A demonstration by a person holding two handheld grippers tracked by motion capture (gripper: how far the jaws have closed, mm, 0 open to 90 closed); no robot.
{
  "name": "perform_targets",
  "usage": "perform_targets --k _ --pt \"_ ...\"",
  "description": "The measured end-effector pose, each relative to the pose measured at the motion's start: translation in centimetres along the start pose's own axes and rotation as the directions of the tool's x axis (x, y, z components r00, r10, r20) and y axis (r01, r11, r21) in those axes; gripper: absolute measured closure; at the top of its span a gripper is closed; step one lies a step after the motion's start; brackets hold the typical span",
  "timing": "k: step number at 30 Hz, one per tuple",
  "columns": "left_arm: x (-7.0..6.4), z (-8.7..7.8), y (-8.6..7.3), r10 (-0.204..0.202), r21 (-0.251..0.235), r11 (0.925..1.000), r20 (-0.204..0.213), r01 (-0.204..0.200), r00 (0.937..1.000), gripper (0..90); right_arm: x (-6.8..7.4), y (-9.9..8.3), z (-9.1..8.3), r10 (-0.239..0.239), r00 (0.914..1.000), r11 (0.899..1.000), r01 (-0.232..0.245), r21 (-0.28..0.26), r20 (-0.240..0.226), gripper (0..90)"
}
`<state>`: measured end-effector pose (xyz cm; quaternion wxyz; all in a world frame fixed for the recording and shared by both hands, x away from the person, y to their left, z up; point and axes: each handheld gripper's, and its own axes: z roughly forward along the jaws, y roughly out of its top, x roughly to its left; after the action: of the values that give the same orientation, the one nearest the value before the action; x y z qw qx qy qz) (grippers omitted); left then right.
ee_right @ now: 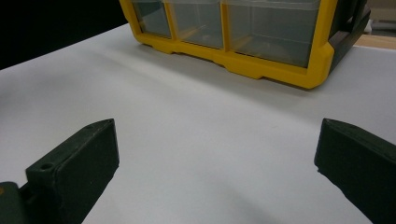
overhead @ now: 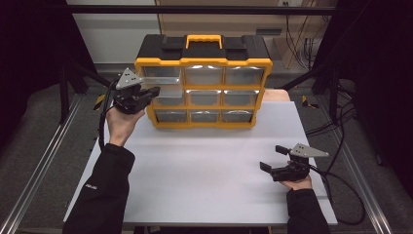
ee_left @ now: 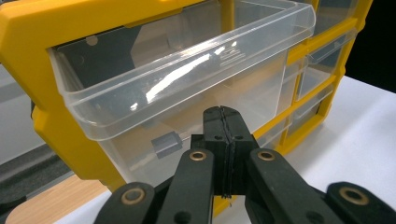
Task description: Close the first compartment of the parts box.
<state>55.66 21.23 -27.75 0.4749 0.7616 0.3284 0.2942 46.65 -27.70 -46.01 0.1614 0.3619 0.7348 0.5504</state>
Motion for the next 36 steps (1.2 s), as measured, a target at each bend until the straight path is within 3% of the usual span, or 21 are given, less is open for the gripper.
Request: perform_targets --k 13,36 --pt "0.7 0.9 0.0 -0.016 0.005 0.9999 -0.02 0.016 0.9997 89.3 0.0 0.0 0.0 -0.001 1.0 1.0 0.001 0.001 -0.001 0.4" --pt "1.5 2.5 0.0 -0.009 0.01 0.9999 -0.056 0.009 0.9984 89.3 0.0 0.0 0.0 -0.002 1.0 1.0 0.002 0.001 -0.002 0.4"
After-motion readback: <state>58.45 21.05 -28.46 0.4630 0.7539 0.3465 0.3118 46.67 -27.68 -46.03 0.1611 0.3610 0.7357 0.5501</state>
